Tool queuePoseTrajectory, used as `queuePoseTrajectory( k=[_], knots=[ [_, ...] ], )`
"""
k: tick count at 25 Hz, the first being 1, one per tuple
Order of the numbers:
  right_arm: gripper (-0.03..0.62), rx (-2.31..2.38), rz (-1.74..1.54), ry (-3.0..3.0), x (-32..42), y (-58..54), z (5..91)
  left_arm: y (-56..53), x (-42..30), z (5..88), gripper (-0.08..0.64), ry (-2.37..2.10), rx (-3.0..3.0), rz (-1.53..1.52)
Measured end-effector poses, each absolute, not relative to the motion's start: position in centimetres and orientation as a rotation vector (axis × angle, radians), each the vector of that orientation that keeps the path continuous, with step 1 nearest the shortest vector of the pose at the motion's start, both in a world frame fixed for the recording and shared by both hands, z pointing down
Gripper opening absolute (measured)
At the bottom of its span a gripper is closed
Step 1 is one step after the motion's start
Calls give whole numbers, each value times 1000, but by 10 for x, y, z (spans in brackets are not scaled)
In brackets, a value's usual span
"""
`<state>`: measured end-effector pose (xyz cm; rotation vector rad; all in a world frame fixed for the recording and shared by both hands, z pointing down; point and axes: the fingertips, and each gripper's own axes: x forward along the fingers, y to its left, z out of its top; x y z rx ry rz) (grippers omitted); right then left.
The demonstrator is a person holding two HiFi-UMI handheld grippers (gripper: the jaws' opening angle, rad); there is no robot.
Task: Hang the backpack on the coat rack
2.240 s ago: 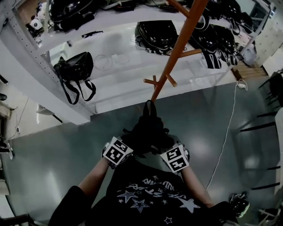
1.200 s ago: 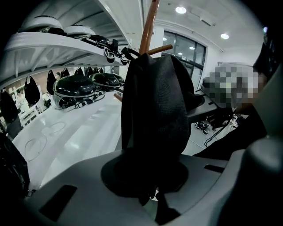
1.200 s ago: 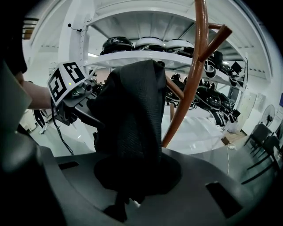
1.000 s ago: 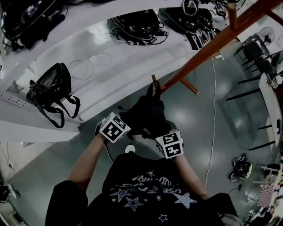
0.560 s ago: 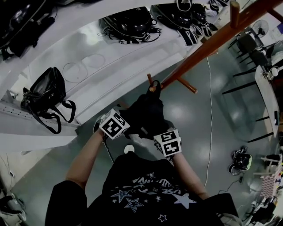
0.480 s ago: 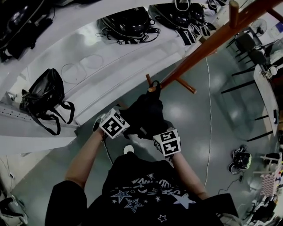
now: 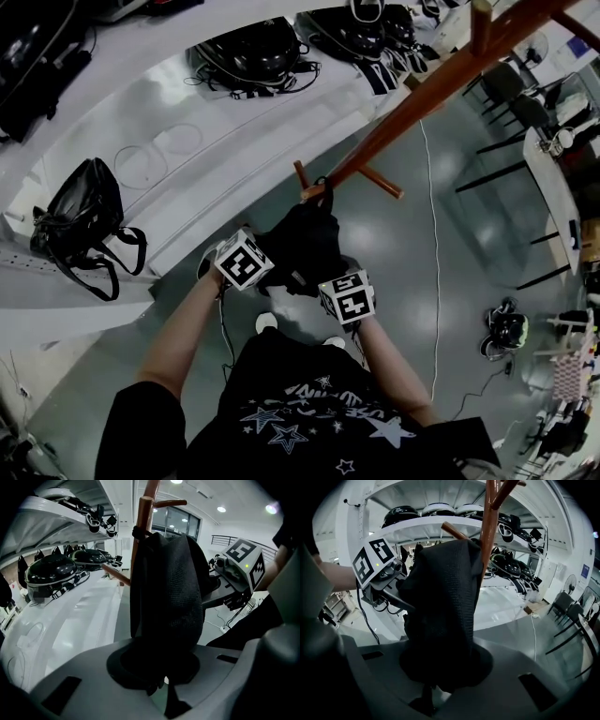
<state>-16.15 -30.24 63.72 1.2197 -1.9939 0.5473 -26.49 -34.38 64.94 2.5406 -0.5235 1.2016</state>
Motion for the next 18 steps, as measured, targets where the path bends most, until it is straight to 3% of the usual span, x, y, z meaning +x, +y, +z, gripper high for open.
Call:
queuePoseTrajectory(
  k=[18],
  knots=[
    [104, 1175, 600, -1909, -153, -333, 687, -377, -269, 692, 94, -645, 2441, 1266]
  ],
)
